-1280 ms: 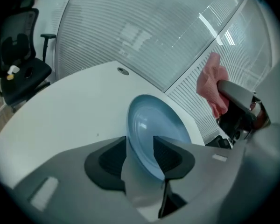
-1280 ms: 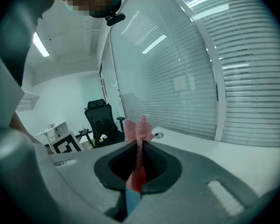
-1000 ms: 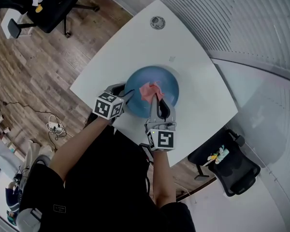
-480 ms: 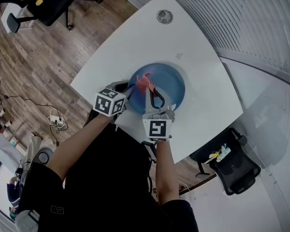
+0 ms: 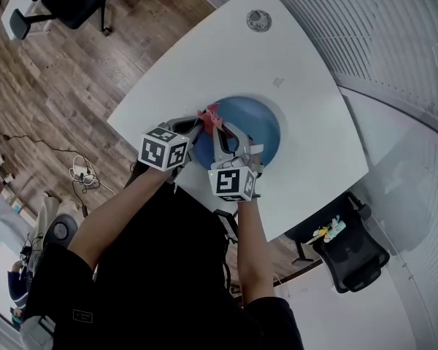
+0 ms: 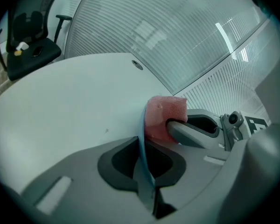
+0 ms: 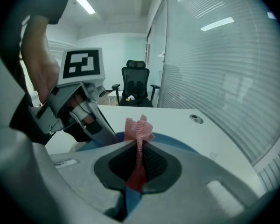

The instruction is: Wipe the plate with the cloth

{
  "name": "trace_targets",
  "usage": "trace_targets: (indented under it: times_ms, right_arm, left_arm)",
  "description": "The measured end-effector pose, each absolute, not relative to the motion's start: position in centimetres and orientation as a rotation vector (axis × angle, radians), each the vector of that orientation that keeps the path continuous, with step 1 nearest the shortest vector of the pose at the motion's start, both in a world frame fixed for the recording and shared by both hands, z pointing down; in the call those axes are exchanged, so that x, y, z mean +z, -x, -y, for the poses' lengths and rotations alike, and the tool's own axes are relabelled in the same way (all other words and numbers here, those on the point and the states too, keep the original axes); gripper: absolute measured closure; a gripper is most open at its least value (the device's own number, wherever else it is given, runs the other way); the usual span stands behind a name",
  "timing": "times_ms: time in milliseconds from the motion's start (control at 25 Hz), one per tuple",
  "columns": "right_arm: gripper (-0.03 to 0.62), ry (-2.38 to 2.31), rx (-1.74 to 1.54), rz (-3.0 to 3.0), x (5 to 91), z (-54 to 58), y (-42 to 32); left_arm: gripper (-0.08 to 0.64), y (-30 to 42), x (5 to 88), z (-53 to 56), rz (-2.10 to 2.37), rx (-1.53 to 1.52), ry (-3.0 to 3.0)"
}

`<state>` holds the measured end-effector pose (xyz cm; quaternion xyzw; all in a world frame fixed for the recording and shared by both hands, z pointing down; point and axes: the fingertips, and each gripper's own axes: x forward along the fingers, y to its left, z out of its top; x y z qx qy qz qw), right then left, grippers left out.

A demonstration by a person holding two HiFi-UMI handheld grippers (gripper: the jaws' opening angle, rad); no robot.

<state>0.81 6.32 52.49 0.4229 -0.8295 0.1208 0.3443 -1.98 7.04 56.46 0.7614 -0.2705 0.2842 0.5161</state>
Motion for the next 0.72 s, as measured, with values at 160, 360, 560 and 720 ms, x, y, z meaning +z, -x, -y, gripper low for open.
trace_targets:
  times_ms: [160,360,560,720]
  right_arm:
    - [0.577,-1.013,0.281,2.144,53.8,-6.2,0.6]
    - [0.578,-0.901,0.18,2.116,55.2,-6.0,2.1]
    - [0.578,-0.838,0.196,2.098,55.3,-5.8,2.5]
    - [0.578,-0.83,0.191,2.088,55.6,-5.4,2.4]
  left_arm:
    - [0.54,2.2,56.4,-7.1,0.642,0.683,-1.83]
    - [0.541,2.1,56.5,-7.1,0.636,0.706,-1.854]
    - [0.539,2.5,56.0,-7.4,0.625,0.722,-1.873]
    - [0.538,2.6,56.1,-7.2,0.613,0.74,-1.89]
